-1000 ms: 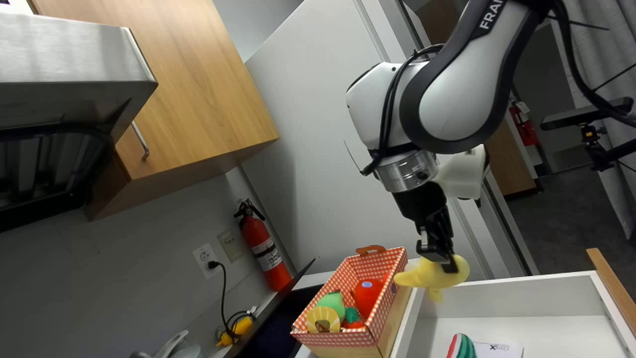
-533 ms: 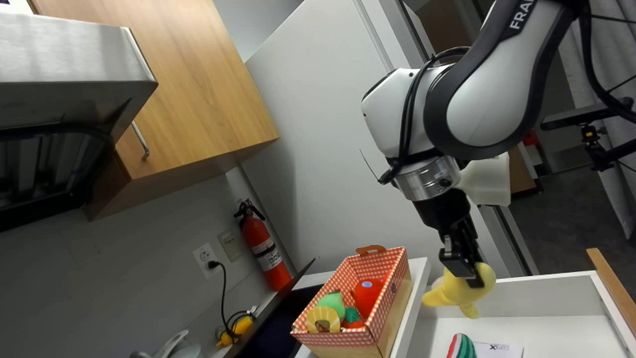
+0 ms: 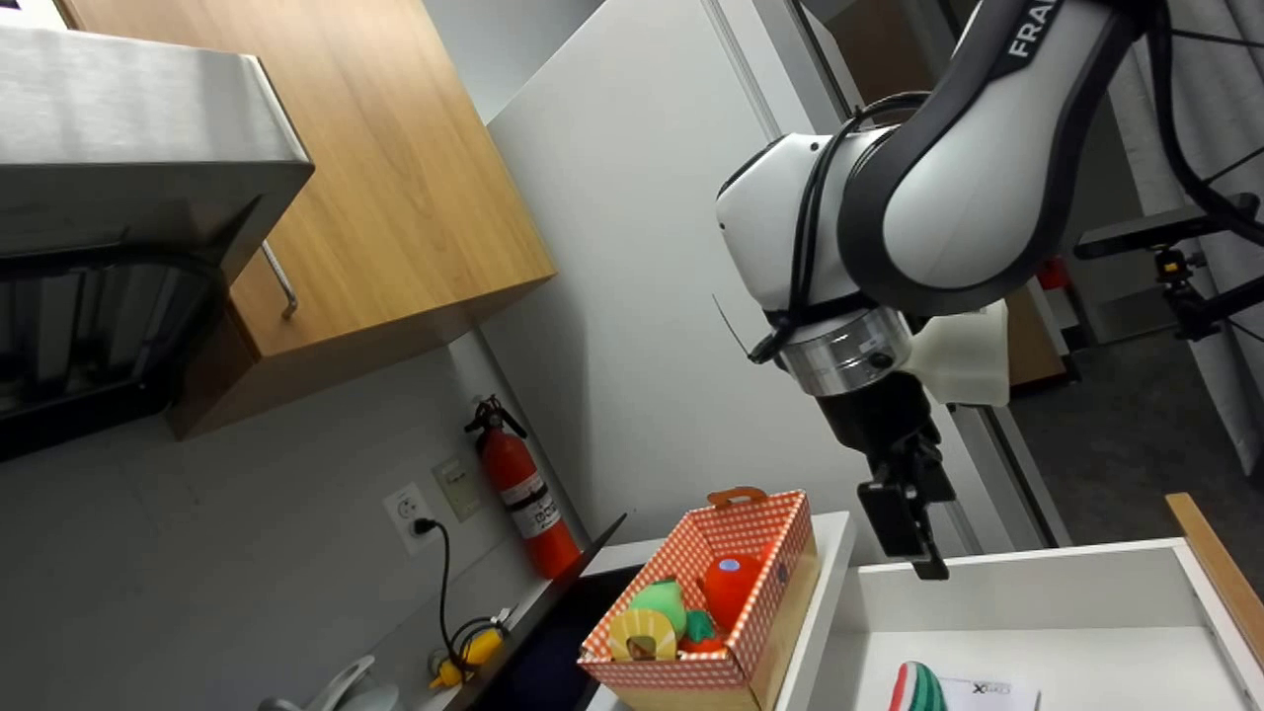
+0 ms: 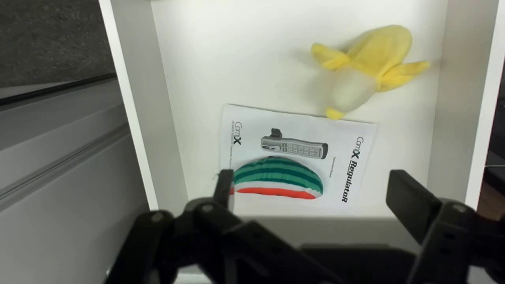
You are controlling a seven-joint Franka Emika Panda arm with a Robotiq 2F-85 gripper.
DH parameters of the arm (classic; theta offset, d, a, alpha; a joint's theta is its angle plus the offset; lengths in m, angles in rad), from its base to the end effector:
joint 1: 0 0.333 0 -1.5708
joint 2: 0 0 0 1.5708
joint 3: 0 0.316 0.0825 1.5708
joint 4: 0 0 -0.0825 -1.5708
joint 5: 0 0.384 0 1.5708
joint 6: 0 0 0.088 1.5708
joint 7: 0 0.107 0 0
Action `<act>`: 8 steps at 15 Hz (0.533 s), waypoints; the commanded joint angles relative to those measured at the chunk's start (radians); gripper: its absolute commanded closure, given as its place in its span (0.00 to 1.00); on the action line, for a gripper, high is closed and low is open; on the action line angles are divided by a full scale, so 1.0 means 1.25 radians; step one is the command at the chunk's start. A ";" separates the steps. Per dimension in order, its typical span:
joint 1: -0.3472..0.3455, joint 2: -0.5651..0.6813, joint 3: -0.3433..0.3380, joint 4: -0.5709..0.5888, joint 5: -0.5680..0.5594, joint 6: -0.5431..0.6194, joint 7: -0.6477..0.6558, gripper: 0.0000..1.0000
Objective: Put the watermelon, banana and big orange plush in the top drawer below the countertop
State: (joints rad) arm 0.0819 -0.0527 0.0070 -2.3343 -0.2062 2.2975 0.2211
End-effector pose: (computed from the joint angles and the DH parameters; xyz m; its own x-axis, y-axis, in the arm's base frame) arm 0.4990 0.0401 0.3596 0.9992 0.0068 0.0392 0.0008 -0.9886 0.1506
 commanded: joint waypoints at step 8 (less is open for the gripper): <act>-0.009 0.071 0.024 0.194 -0.036 -0.060 -0.023 0.00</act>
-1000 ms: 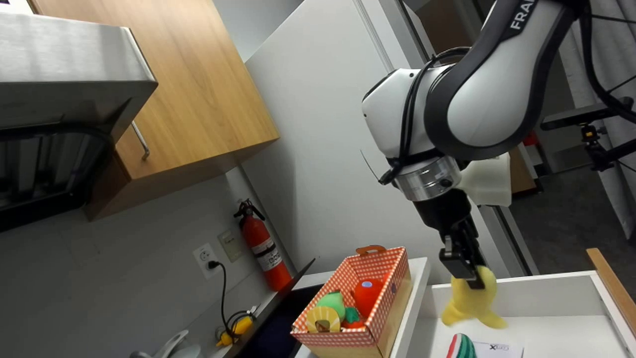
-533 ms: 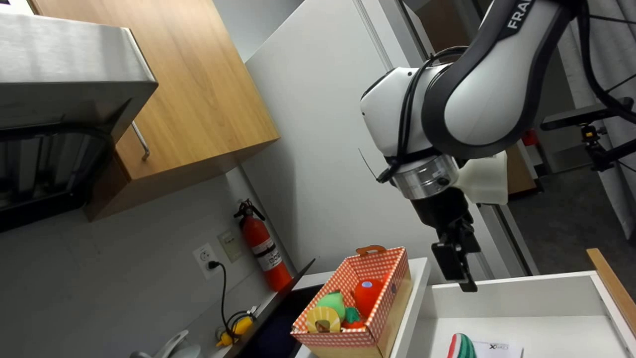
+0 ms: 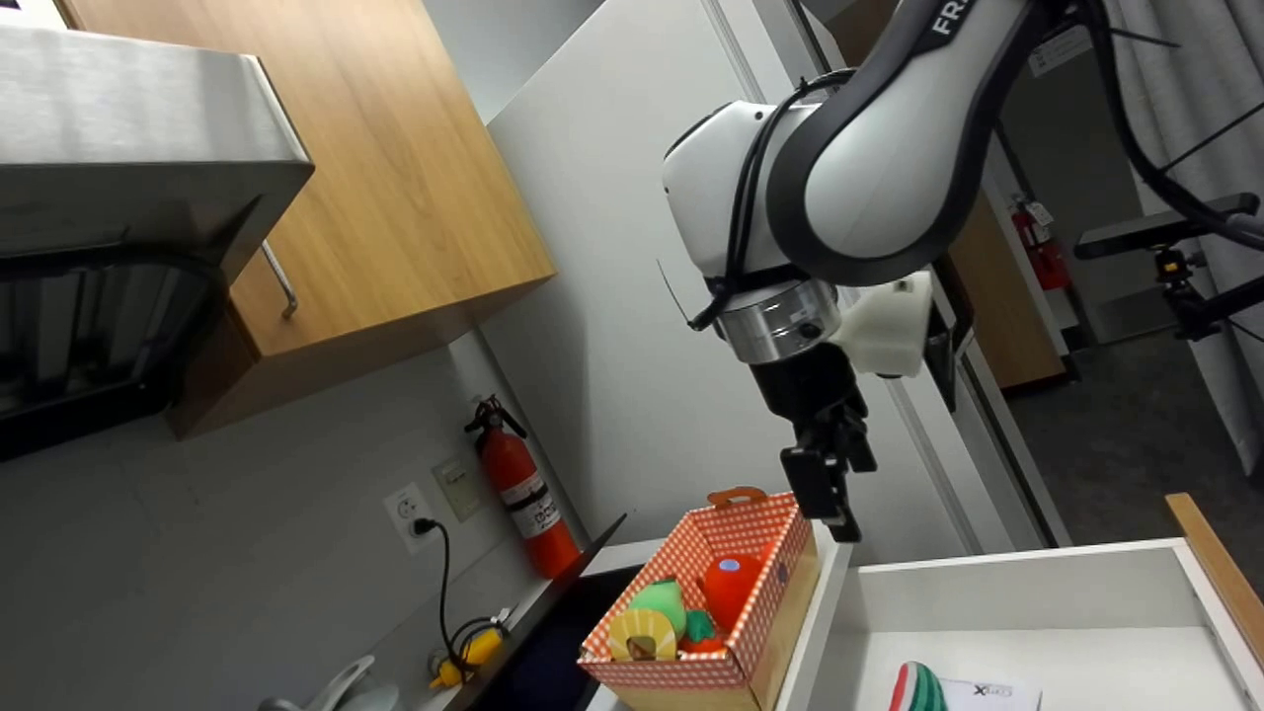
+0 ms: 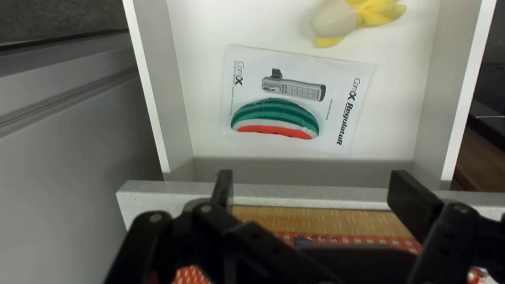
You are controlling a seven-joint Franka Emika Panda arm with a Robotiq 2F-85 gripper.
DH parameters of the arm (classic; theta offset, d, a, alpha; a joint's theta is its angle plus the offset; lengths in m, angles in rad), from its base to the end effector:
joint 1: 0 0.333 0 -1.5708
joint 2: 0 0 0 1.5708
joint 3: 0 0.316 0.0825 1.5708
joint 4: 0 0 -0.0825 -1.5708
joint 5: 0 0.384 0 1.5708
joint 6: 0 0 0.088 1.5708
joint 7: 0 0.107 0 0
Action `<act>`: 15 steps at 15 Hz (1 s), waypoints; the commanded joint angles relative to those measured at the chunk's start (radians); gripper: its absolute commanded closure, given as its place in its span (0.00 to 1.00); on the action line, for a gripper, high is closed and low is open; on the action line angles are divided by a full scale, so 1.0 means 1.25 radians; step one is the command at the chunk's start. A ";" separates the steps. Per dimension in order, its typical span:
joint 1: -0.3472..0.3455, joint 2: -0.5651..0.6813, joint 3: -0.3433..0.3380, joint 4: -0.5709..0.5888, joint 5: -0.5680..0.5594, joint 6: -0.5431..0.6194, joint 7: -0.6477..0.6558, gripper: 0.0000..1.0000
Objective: Put the watermelon, banana and big orange plush in the top drawer below the countertop
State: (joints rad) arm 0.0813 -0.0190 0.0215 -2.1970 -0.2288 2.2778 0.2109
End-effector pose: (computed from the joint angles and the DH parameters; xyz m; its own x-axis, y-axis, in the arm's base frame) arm 0.5352 0.0497 0.4020 0.9915 0.0422 0.1228 0.0216 -0.9861 0.1646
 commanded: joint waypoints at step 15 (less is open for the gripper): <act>-0.002 0.302 -0.011 0.434 -0.032 -0.120 -0.094 0.00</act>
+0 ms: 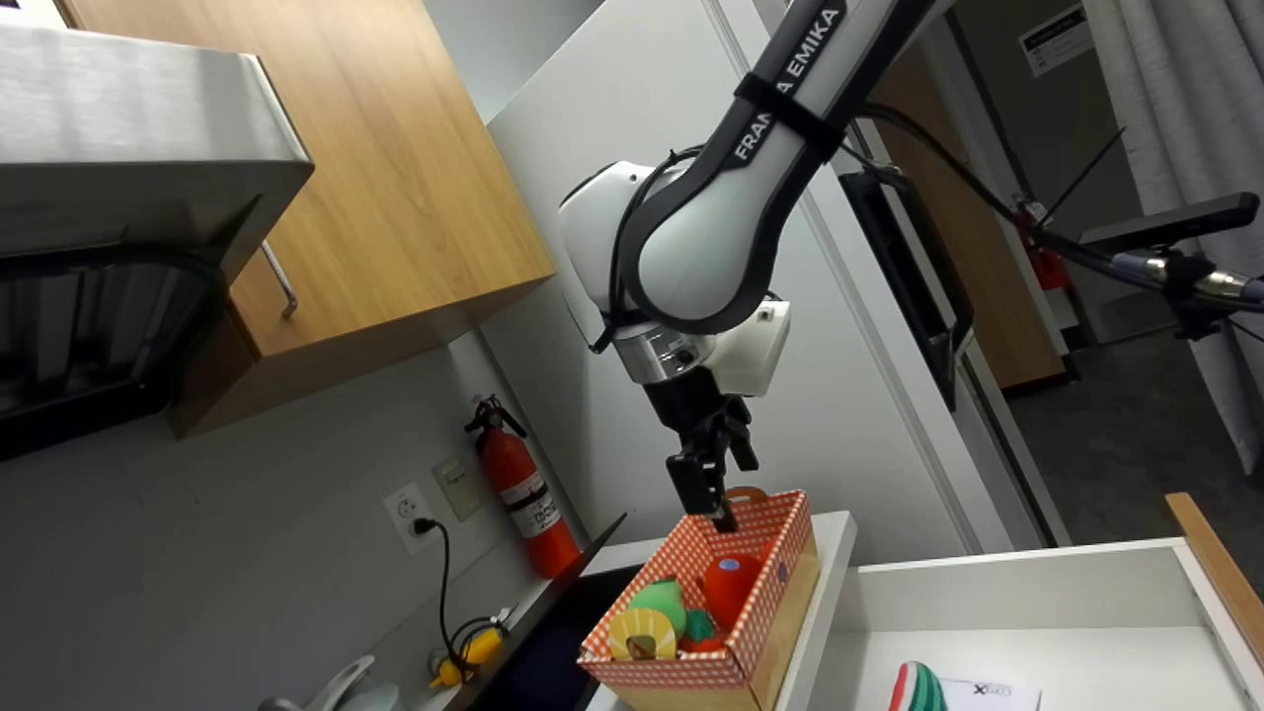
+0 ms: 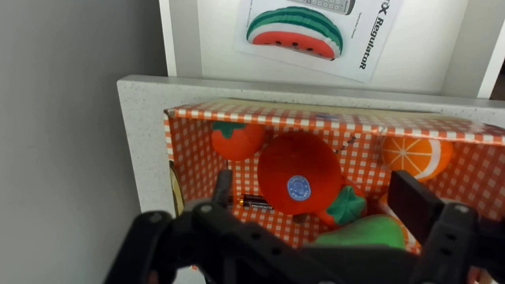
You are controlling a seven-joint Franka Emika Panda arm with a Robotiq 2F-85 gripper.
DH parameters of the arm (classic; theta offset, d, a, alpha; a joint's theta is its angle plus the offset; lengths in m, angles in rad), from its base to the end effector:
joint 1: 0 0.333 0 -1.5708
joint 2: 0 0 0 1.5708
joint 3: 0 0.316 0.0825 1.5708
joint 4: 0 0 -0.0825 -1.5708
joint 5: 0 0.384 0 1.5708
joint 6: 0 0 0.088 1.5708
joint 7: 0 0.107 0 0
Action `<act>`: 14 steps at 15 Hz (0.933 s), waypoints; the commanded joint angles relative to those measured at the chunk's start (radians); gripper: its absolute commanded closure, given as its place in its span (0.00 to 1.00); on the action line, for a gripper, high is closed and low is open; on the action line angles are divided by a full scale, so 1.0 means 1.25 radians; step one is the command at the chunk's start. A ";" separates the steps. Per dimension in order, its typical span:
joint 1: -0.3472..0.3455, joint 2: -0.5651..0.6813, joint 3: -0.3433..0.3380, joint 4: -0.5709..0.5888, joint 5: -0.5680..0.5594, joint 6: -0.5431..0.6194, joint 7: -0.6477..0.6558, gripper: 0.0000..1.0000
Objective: Put the watermelon, banana and big orange plush in the top drawer below the countertop
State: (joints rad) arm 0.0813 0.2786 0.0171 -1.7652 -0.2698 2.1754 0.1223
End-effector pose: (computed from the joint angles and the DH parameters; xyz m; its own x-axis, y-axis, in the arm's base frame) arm 0.6455 0.0527 0.4193 0.9816 0.1285 0.1412 0.0960 -0.9714 0.2171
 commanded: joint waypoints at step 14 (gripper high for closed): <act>-0.009 0.213 -0.015 0.214 0.041 -0.048 -0.037 0.00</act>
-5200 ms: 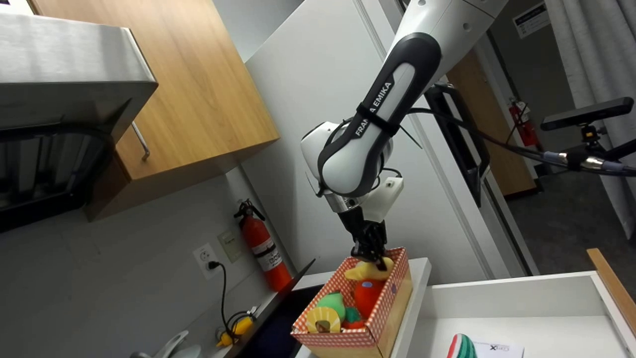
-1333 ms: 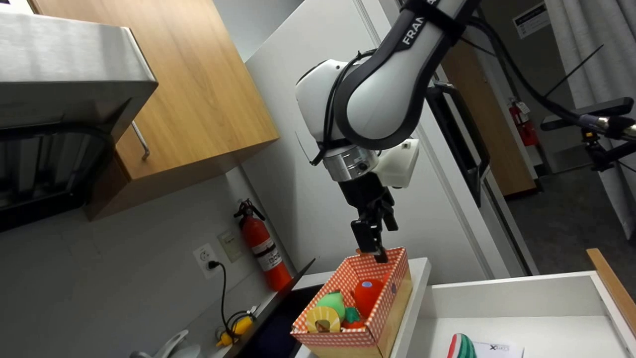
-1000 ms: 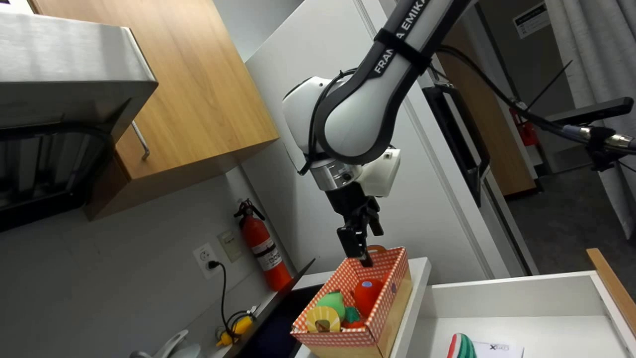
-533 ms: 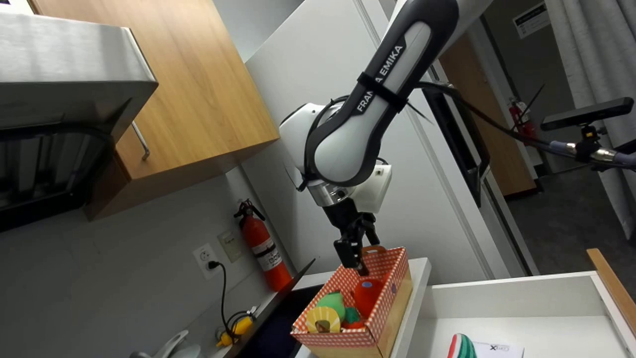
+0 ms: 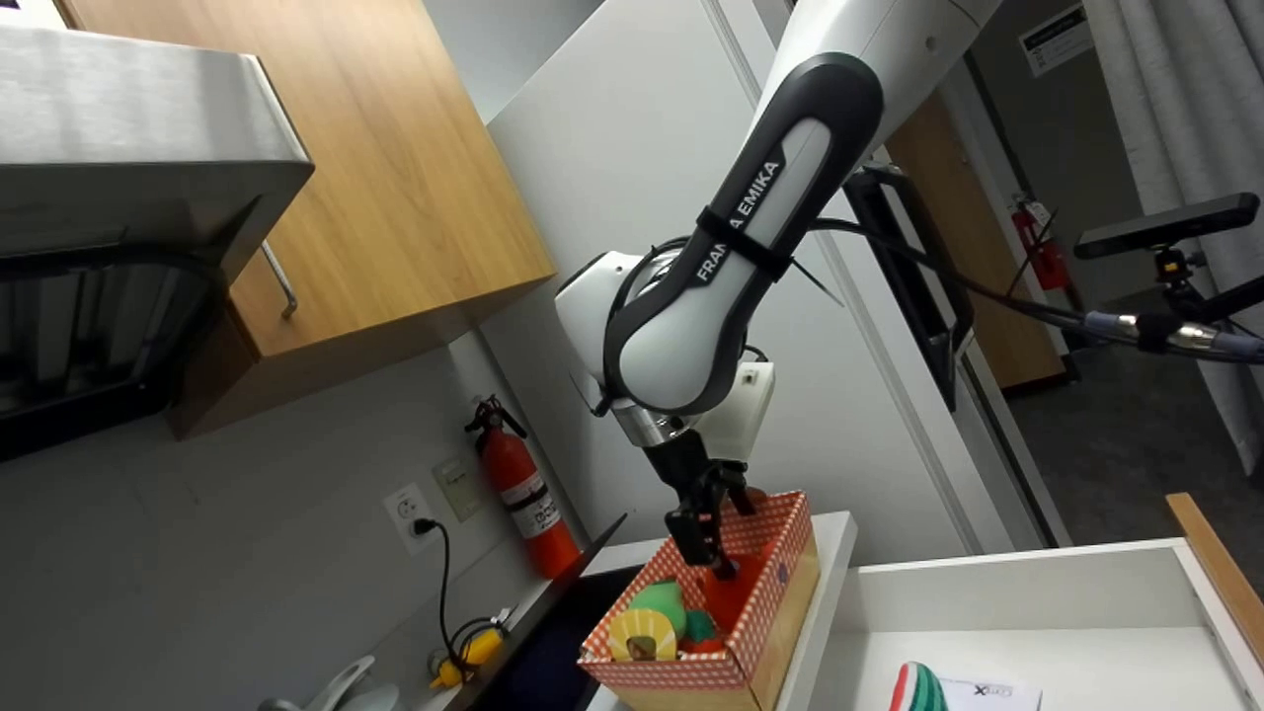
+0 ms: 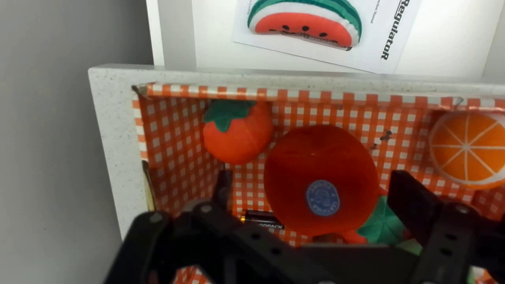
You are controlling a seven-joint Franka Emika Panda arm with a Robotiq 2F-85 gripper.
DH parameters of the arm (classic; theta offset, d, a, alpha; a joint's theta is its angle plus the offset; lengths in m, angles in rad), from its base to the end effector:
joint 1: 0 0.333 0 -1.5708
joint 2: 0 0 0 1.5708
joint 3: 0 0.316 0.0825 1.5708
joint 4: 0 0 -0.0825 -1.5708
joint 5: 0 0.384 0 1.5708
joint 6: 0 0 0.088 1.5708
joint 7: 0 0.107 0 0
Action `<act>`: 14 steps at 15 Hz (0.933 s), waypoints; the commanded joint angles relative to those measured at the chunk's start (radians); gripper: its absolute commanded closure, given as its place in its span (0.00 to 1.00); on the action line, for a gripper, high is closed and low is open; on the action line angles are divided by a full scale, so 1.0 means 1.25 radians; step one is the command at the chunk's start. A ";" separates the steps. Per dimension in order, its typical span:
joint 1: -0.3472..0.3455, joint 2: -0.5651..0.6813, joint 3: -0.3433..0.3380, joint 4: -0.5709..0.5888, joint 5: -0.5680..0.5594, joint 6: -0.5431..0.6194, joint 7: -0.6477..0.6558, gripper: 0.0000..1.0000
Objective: Put the watermelon, banana and big orange plush in the top drawer below the countertop
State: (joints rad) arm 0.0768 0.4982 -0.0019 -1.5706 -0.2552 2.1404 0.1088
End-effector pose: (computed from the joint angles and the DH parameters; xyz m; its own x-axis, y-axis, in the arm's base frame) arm 0.6952 0.0416 0.3610 0.9913 0.1050 0.0799 0.0857 -0.9728 0.2152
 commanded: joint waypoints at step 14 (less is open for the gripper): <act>-0.024 0.091 -0.001 0.088 0.108 -0.002 -0.020 0.00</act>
State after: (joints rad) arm 0.0566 0.5853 -0.0020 -1.4898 -0.1468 2.1411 0.1059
